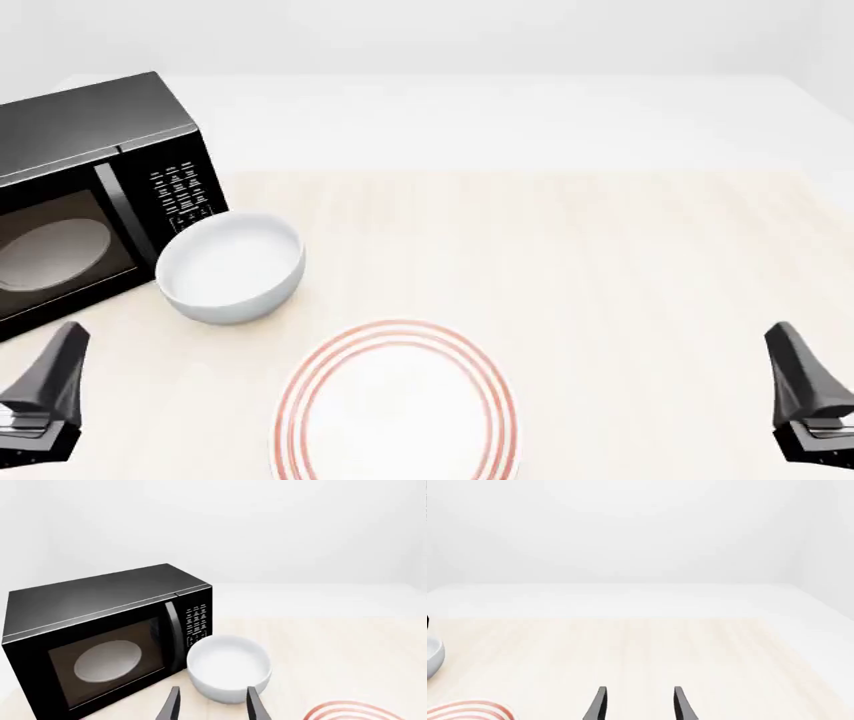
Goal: Put the white bowl to the right of the plate.
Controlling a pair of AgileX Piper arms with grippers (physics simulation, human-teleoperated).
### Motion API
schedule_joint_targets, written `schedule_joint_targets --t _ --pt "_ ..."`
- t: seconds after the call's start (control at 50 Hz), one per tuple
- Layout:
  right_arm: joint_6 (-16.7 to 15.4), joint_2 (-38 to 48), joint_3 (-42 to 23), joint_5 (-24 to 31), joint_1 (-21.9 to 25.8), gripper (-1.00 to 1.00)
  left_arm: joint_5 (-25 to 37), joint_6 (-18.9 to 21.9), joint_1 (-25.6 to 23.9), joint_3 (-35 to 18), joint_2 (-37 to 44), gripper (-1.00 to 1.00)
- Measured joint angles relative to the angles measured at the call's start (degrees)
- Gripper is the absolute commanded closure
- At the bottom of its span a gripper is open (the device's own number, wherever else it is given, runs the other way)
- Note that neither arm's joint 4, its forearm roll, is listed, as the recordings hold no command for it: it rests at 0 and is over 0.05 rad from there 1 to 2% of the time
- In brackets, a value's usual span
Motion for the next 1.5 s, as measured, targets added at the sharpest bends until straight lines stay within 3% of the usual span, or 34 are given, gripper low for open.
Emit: schedule_joint_targets --t 0.34,0.48,0.76,1.06,1.28,1.5 --pt "-0.03 0.48 -0.09 -0.36 0.04 -1.00 -3.54 -0.38 -0.32 -0.30 4.44 -1.00" --pt "-0.05 0.63 -0.08 -0.51 0.06 -1.00 -5.05 -0.09 -2.71 -4.56 11.38 -1.00" --pt "-0.07 0.65 -0.06 -0.55 0.09 -1.00 -2.11 5.37 -7.32 -25.49 31.90 -1.00" --pt "-0.08 0.63 -0.06 -0.53 0.12 -1.00 5.52 6.17 -10.62 -46.97 50.41 -1.00" --pt "-0.09 0.66 -0.07 -0.55 0.14 -1.00 14.85 4.56 -13.62 -61.80 64.54 -1.00" --pt "-0.09 0.68 -0.08 -0.57 0.16 -1.00 22.91 1.05 -17.81 -71.95 75.53 -1.00"
